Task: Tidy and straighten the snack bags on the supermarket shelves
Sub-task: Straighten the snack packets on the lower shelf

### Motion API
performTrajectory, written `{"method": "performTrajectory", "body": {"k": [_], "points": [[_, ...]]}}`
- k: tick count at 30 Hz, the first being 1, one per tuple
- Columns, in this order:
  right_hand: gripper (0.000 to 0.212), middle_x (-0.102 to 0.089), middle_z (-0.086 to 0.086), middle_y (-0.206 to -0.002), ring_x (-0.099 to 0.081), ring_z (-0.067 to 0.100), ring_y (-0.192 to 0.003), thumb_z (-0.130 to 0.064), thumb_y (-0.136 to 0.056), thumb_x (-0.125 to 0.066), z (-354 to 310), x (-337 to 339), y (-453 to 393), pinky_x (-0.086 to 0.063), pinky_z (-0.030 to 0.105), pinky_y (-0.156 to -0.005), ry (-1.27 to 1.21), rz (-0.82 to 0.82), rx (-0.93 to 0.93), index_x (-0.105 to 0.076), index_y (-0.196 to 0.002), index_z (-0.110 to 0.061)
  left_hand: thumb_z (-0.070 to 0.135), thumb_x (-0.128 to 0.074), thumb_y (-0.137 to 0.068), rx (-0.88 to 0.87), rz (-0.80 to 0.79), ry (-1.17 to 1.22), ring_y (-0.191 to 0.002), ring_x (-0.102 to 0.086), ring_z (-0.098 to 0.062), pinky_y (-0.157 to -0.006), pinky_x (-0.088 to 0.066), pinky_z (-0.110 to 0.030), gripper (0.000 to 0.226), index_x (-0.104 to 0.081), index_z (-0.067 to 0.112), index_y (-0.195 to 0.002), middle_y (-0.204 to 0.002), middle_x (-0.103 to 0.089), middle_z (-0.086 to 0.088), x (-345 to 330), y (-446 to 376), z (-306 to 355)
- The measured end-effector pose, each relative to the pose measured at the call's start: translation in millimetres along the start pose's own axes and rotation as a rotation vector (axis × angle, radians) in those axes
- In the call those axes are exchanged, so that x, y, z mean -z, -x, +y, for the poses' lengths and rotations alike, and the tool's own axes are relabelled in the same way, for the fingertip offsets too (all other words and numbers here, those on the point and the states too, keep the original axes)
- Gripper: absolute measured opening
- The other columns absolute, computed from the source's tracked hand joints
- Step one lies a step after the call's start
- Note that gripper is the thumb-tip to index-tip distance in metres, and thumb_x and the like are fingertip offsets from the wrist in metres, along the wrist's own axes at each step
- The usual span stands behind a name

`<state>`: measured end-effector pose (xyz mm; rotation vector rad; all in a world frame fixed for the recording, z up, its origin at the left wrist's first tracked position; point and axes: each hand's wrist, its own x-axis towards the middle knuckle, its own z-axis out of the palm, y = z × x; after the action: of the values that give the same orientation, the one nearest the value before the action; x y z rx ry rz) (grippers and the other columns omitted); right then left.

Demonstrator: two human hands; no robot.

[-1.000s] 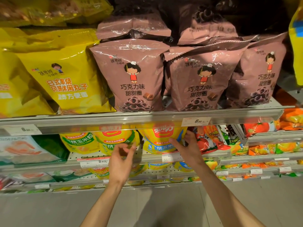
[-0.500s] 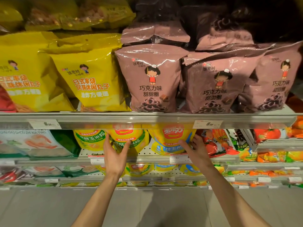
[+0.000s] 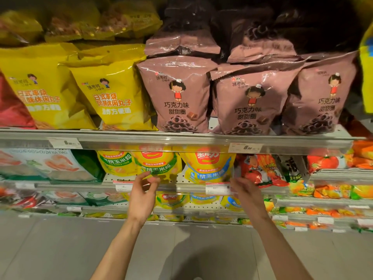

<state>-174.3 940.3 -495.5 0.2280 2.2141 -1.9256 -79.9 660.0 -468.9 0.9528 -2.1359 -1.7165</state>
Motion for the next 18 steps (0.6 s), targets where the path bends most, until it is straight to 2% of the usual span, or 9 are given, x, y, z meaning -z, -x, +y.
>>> {"method": "performTrajectory", "body": {"k": [1, 3, 6, 9, 12, 13, 16, 18], "points": [[0.005, -0.076, 0.009, -0.098, -0.072, 0.019, -0.089, -0.013, -0.099, -0.066, 1, 2, 8, -0.057, 0.040, -0.093, 0.009, 0.008, -0.008, -0.069, -0.103, -0.013, 0.027, -0.065, -0.100, -0.004, -0.018, 0.008, -0.106, -0.068, -0.023, -0.102, -0.053, -0.049, 0.027, -0.056, 0.025, -0.126, -0.106, -0.072, 0.003, 1, 6, 1], [0.004, -0.076, 0.014, -0.098, -0.072, 0.028, -0.093, -0.014, -0.099, -0.066, 5, 5, 22, -0.056, 0.047, -0.093, 0.020, 0.039, -0.003, -0.070, -0.097, -0.016, 0.024, -0.065, -0.099, -0.011, -0.046, 0.025, -0.105, -0.070, -0.022, -0.102, -0.052, -0.051, 0.024, -0.059, 0.026, -0.123, -0.107, -0.074, -0.003, 4, 17, 1], [0.010, -0.077, 0.013, -0.091, -0.072, 0.029, -0.088, -0.015, -0.100, -0.065, 13, 9, 46, -0.056, 0.045, -0.089, 0.006, 0.118, -0.018, -0.072, -0.093, -0.017, 0.019, -0.066, -0.099, -0.021, -0.082, 0.070, -0.099, -0.073, -0.020, -0.100, -0.054, -0.050, 0.023, -0.063, 0.027, -0.120, -0.095, -0.076, 0.001, 12, 29, -1], [0.013, -0.073, 0.022, -0.088, -0.065, 0.029, -0.082, -0.009, -0.100, -0.063, 15, 15, 68, -0.052, 0.040, -0.077, -0.013, 0.174, -0.026, -0.072, -0.093, -0.015, 0.018, -0.067, -0.098, 0.001, -0.130, 0.109, -0.102, -0.072, -0.026, -0.103, -0.052, -0.052, 0.020, -0.064, 0.027, -0.116, -0.099, -0.074, -0.004, 16, 37, -2], [0.010, -0.075, 0.010, -0.083, -0.068, 0.024, -0.076, -0.007, -0.100, -0.063, 14, 24, 81, -0.055, 0.026, -0.071, 0.037, 0.198, -0.020, -0.073, -0.101, -0.008, 0.017, -0.068, -0.098, 0.023, -0.137, 0.169, -0.101, -0.073, -0.025, -0.103, -0.053, -0.050, 0.018, -0.065, 0.022, -0.115, -0.096, -0.075, -0.004, 14, 45, -4], [0.011, -0.075, 0.008, -0.083, -0.069, 0.024, -0.078, -0.006, -0.100, -0.062, 13, 28, 83, -0.056, 0.026, -0.072, 0.057, 0.208, -0.023, -0.073, -0.103, -0.006, 0.017, -0.068, -0.098, 0.037, -0.146, 0.183, -0.100, -0.073, -0.024, -0.103, -0.053, -0.049, 0.018, -0.065, 0.020, -0.115, -0.093, -0.076, 0.000, 13, 48, -4], [0.013, -0.076, 0.013, -0.089, -0.071, 0.031, -0.086, -0.005, -0.101, -0.058, 11, 39, 91, -0.056, 0.042, -0.084, 0.052, 0.232, -0.044, -0.071, -0.103, -0.008, 0.015, -0.066, -0.098, 0.062, -0.192, 0.209, -0.093, -0.074, -0.017, -0.103, -0.054, -0.048, 0.017, -0.066, 0.018, -0.115, -0.081, -0.076, 0.009, 5, 54, -7], [0.019, -0.077, 0.013, -0.092, -0.072, 0.028, -0.088, -0.002, -0.102, -0.055, 9, 47, 97, -0.057, 0.039, -0.085, 0.051, 0.247, -0.047, -0.072, -0.102, -0.009, 0.014, -0.066, -0.098, 0.066, -0.208, 0.219, -0.085, -0.073, -0.010, -0.103, -0.054, -0.048, 0.017, -0.067, 0.016, -0.115, -0.077, -0.075, 0.009, -3, 58, -5]]}}
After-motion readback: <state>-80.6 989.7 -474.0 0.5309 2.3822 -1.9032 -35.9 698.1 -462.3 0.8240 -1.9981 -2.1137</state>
